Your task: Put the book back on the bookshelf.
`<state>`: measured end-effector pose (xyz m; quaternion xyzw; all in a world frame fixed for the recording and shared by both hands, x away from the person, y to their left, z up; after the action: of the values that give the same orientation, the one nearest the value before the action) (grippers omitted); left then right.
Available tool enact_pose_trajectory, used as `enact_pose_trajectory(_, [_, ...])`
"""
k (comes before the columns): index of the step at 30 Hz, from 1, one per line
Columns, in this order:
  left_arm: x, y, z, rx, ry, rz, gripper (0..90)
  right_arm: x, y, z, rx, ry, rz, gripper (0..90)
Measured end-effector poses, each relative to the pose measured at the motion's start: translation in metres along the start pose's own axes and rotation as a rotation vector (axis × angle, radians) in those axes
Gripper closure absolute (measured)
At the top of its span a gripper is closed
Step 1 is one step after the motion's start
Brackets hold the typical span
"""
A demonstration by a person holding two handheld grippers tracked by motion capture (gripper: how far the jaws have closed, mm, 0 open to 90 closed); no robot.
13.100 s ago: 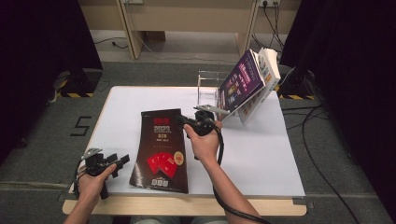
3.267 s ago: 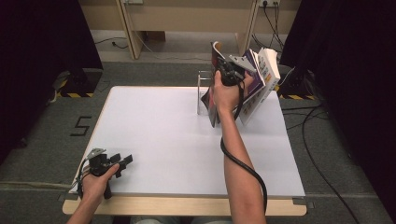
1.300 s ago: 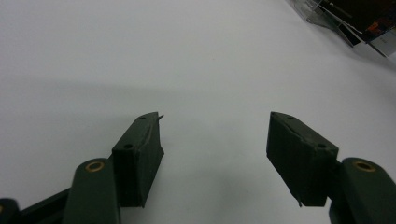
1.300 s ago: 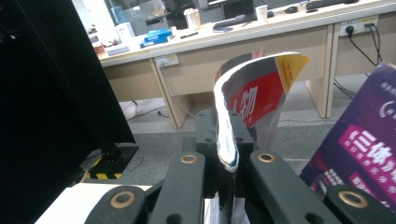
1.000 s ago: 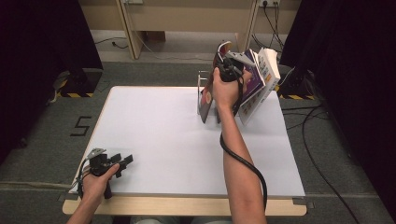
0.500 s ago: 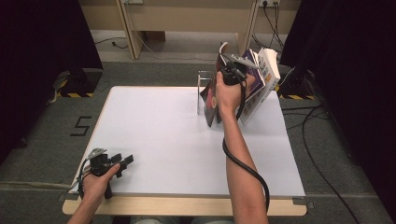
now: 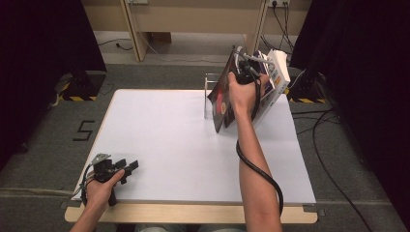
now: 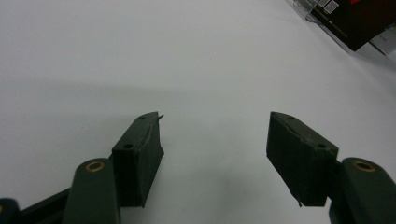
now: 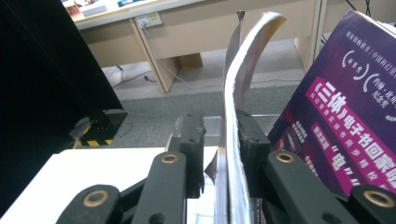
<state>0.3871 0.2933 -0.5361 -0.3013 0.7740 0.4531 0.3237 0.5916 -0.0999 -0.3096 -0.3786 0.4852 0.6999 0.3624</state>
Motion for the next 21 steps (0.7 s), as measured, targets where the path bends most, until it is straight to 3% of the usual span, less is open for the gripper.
enact_pose_trajectory(8, [0.000, 0.000, 0.000, 0.000, -0.001, 0.001, 34.5, -0.007, -0.007, -0.006, 0.008, 0.002, 0.026, 76.4])
enact_pose_trajectory(12, [0.000, 0.000, 0.000, 0.000, -0.003, 0.002, 34.6, -0.009, -0.012, -0.010, 0.017, 0.001, 0.045, 86.4])
enact_pose_trajectory(14, [0.000, 0.000, 0.000, 0.000, -0.002, 0.004, 34.7, -0.008, -0.012, -0.010, 0.017, -0.010, 0.037, 86.9])
enact_pose_trajectory(21, [0.000, 0.000, 0.000, 0.002, -0.001, 0.003, 34.8, -0.003, -0.008, 0.002, -0.006, 0.029, -0.035, 87.2])
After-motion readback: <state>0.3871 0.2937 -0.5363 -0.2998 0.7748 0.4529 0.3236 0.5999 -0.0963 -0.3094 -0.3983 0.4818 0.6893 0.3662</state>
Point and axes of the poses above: each handheld gripper's, and its own axes: y roughly backward along the jaws, x roughly out of its underside, z roughly to its left, the point moved 5 cm from there along -y, roughly forward along the jaws
